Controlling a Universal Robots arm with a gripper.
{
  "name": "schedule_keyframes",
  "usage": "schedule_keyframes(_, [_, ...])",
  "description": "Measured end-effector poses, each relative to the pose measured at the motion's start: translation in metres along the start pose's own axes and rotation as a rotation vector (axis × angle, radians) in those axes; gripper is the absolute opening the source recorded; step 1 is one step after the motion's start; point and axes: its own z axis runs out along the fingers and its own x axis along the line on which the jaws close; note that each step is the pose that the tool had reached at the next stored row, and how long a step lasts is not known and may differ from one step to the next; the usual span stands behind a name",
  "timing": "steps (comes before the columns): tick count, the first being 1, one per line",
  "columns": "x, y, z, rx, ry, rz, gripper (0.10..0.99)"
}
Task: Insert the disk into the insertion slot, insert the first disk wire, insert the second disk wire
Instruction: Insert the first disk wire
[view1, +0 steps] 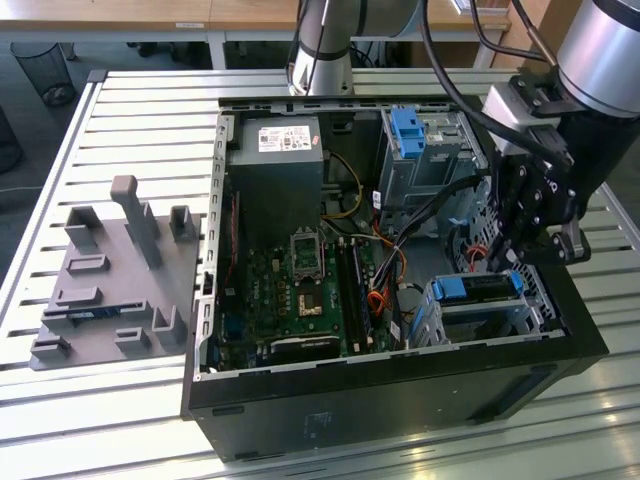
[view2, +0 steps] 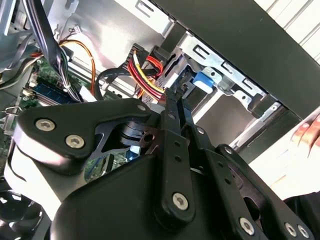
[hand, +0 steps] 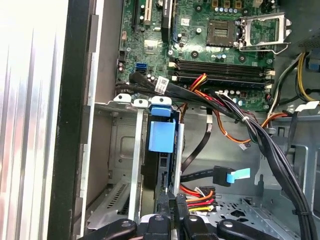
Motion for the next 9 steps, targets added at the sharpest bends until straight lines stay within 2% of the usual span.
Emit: schedule_keyframes(9, [0.0037, 0.0007, 0.0026, 0.005, 0.0004, -0.002, 0.165])
